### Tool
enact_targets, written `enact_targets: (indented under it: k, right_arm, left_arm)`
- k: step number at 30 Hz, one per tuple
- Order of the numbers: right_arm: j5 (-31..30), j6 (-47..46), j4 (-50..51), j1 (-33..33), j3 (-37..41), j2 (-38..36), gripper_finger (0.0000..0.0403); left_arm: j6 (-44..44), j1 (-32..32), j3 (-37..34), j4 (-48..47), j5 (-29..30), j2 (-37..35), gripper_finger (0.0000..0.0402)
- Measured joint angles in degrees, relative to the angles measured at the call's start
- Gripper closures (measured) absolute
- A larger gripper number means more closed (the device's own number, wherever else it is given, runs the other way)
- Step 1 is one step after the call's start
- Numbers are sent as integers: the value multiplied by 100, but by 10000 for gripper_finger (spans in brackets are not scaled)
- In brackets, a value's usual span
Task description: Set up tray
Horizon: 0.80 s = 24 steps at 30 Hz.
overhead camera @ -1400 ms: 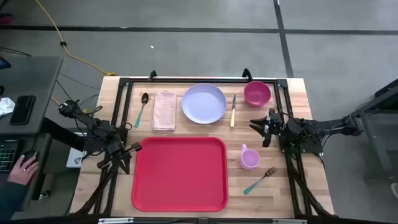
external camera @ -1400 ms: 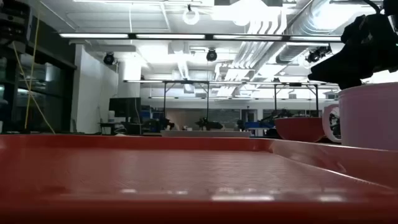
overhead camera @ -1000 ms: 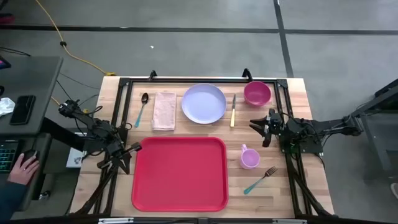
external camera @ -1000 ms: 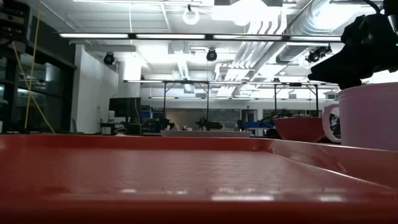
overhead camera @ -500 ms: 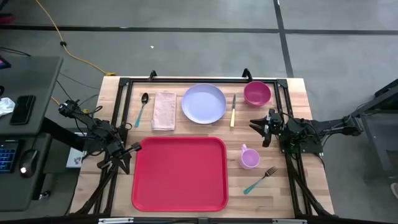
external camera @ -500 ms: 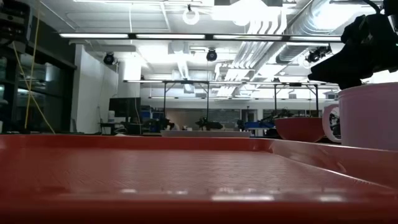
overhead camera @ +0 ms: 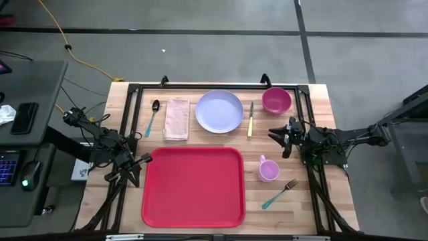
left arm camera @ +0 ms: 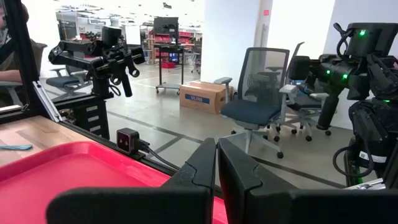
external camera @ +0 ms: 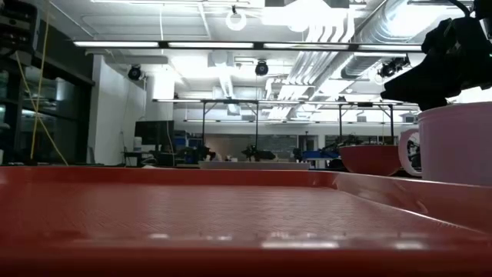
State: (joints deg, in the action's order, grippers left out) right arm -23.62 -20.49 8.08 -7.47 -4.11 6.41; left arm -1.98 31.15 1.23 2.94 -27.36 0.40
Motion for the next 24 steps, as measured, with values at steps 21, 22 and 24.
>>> enact_targets:
  k: [21,22,24]
  right_arm:
    - [0,0,-1,0,-1,-1,304]
    - [0,0,1,1,-1,-2,304]
    - [0,0,2,0,-1,-2,304]
  left_arm:
    - [1,0,-2,23,1003,0,353]
    - [3,0,-1,28,1177,0,353]
    - [2,0,-1,28,1527,0,353]
